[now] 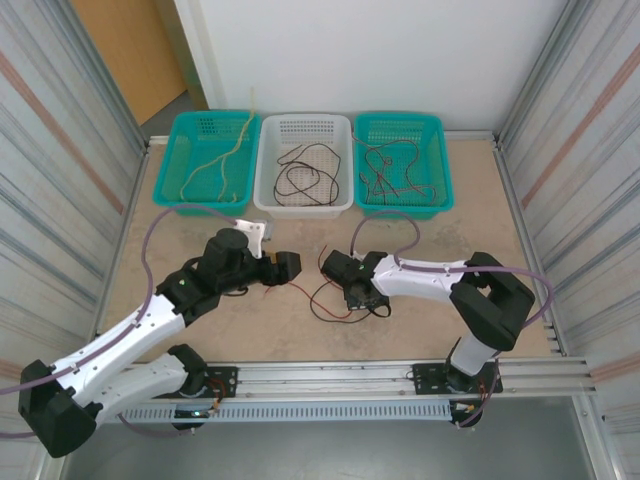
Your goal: Untangle the cables
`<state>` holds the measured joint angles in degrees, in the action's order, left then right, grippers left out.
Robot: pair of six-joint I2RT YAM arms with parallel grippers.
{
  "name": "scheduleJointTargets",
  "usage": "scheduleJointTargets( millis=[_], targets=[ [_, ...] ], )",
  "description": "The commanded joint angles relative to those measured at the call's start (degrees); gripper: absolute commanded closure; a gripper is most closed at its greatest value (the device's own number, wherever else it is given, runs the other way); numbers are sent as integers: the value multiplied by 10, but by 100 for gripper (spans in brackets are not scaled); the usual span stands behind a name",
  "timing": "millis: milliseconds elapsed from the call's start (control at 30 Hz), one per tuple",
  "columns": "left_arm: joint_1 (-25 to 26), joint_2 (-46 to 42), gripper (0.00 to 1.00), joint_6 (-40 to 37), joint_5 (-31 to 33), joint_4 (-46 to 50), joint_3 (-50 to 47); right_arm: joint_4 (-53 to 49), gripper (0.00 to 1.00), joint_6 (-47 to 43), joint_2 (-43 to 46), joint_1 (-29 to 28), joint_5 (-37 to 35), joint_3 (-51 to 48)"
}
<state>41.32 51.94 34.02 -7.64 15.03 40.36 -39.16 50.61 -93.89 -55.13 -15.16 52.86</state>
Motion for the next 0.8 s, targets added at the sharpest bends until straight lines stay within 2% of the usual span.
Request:
scheduleJointTargets(
  millis=[0,100,167,300,567,733,767],
  targets=[
    [-4,-10,24,-17,6,8,-1,-38,87,14,-5,-4,-17,13],
    [-6,-7,24,-21,4,6,2,-59,69,18,-3,-8,-28,25],
    [-6,-5,24,-22,2,5,4,-69,66,19,-6,-13,-36,31],
    [-6,-7,24,-22,3,4,2,-78,78,27,-17,-15,-43,31],
    [-6,-16,24,-20,3,11,-3,-84,76,34,-31,-16,-50,33],
    [-6,-17,24,-23,5,12,1,-92,100,31,-23,-19,-62,36],
    [-7,-17,24,-25,5,12,2,-100,100,32,-15,-22,-73,38]
  ],
)
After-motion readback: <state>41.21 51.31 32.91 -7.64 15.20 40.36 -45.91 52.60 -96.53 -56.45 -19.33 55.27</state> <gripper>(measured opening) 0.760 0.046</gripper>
